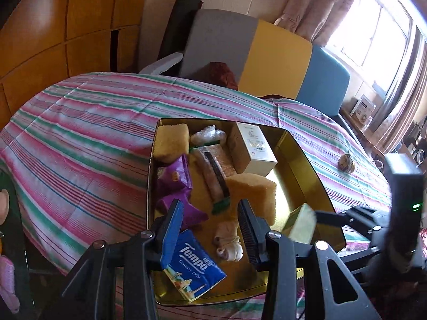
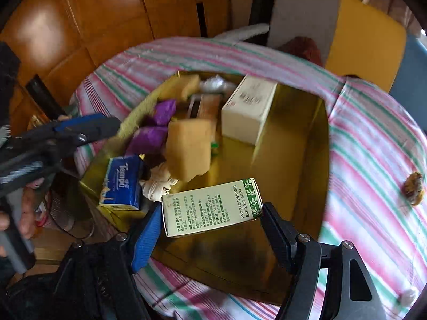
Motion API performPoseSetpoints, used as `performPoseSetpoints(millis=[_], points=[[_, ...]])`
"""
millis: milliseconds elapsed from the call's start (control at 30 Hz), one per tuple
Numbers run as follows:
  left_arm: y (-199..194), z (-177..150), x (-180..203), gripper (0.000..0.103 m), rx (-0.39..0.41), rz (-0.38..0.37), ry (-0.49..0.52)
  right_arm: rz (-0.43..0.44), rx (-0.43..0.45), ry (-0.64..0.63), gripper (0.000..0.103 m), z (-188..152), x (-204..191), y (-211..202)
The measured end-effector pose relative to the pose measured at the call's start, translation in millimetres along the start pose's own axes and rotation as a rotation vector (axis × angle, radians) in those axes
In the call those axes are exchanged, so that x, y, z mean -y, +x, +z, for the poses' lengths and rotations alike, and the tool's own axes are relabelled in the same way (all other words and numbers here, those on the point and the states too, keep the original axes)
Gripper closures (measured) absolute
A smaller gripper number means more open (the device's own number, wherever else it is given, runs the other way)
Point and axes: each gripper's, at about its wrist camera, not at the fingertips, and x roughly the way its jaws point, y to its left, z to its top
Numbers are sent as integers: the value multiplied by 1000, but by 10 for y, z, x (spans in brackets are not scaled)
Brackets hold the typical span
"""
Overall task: Organize objects
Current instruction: 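Carry the green medicine box into the gold tray and release with the right gripper, then move both grippers back over the remaining items on the table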
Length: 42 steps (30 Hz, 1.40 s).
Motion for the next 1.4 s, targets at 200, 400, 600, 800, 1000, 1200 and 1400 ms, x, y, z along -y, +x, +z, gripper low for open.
performPoseSetpoints(millis=[200,400,600,800,1000,1200,1400], points=[[-11,-53,1,60,6,11,15,63,-60,39,27,-47,-161,275],[-14,-79,13,60,5,14,25,134,-66,76,24,-124,-200,369],[-80,-72,44,60,23,26,46,146,-16,94,21,-137,-148,242],[-113,-63,80,60,28,29,57,128,35,125,17,-169,11,-31],[-154,-68,125,60,33,30,75,93,73,160,17,-200,168,-222],[-203,-46,217,60,50,34,108,53,106,225,16,-358,503,-450],[-239,-20,350,60,58,29,147,5,135,318,16,-522,888,-620]])
